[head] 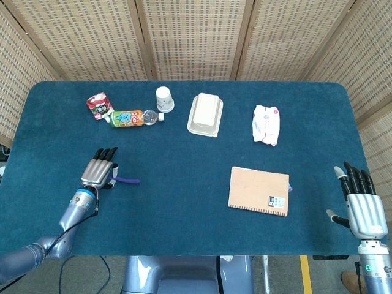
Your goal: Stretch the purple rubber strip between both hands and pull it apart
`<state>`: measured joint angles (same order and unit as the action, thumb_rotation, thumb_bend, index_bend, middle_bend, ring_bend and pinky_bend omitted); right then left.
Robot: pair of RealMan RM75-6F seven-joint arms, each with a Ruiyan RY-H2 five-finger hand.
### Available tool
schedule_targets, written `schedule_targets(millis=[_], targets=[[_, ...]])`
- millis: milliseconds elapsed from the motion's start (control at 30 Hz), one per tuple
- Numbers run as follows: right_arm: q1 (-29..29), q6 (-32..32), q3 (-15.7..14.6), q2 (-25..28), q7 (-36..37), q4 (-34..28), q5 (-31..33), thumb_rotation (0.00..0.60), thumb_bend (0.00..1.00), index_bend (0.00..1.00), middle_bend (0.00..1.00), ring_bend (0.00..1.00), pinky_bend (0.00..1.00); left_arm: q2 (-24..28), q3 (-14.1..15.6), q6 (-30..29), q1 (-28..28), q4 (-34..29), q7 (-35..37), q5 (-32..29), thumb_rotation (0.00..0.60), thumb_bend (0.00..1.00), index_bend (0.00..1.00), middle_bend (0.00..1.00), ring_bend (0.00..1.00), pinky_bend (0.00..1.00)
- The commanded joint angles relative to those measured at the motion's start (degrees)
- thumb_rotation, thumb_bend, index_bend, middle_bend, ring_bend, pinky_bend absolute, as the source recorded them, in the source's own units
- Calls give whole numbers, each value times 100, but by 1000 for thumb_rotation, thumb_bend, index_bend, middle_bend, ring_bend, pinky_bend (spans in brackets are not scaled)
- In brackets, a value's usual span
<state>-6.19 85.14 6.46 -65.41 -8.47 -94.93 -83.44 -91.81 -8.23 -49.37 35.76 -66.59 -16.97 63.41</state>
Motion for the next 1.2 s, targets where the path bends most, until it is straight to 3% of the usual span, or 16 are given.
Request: schedule_targets(millis=[33, 267, 567, 733, 967, 1200], targets=[[-2, -3, -3, -2, -6, 0, 0, 600, 0, 30, 0, 0, 0, 184, -93, -114, -76, -298, 458, 122, 600, 399, 617, 0, 0, 0], [-12, -16, -11, -24, -70, -11, 6, 600, 0, 30, 0, 0, 0, 728, -343, -138, -237, -1210, 2190, 552, 600, 399, 617, 0, 0, 0], [-136, -146, 19, 18, -29, -27, -60, 600, 0, 41, 0, 0, 0, 699, -639, -214, -144, -1545, 4565, 1266, 600, 399, 618, 0, 0, 0], [-358, -339, 98, 202, -21, -37, -197, 600, 0, 53, 0, 0, 0, 413, -869, 48, 261, -1313, 4754, 1159, 600, 399, 626, 0, 0, 0], [-721, -828, 172, 563, 422, -242, -324, 600, 0, 96, 0, 0, 0, 167, -1128, 420, 793, -1282, 4411, 831, 600, 399, 624, 0, 0, 0], [-1199, -1540, 299, 1043, 1661, -718, -354, 600, 24, 237, 0, 0, 0, -137, -1474, 635, 1277, -1418, 4109, 260, 600, 403, 627, 0, 0, 0]])
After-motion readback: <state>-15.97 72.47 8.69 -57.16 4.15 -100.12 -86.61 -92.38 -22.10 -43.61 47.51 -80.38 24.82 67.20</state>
